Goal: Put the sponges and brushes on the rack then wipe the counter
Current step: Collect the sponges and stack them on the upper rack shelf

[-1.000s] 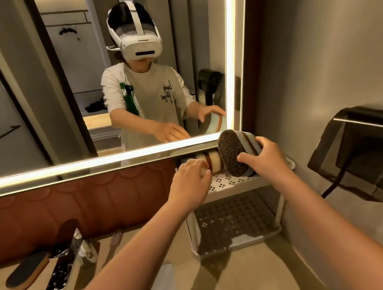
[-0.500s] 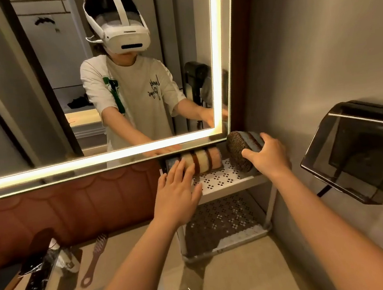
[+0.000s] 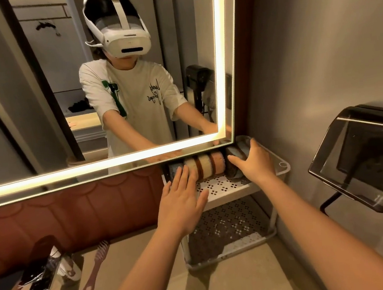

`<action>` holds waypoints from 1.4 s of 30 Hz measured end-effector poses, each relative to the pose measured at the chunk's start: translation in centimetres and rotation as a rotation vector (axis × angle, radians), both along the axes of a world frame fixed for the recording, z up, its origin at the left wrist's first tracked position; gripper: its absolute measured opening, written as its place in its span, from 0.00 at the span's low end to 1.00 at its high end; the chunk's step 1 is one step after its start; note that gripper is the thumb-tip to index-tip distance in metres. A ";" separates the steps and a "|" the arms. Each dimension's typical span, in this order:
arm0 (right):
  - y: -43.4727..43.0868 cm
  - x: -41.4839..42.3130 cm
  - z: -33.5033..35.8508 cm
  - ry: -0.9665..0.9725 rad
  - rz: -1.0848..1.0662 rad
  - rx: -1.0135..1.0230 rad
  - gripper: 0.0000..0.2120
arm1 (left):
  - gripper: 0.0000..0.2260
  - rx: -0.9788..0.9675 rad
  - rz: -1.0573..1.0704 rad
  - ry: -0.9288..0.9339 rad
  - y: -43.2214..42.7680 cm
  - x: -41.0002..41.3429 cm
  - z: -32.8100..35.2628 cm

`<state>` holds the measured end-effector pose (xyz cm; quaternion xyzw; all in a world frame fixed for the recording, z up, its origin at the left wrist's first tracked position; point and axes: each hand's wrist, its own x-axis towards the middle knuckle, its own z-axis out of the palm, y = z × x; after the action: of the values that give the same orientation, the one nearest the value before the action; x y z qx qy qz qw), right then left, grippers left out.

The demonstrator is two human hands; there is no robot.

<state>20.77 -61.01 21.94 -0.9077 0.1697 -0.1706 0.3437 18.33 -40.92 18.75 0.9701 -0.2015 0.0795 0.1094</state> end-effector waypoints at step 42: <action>1.1 -2.1 -0.1 -0.137 0.145 0.006 0.19 | 0.26 -0.306 -0.066 0.129 0.3 0.4 1.0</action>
<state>18.72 -59.86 21.88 -0.9028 0.0800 -0.2061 0.3688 18.70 -40.63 19.80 0.9381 -0.2111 0.0432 0.2713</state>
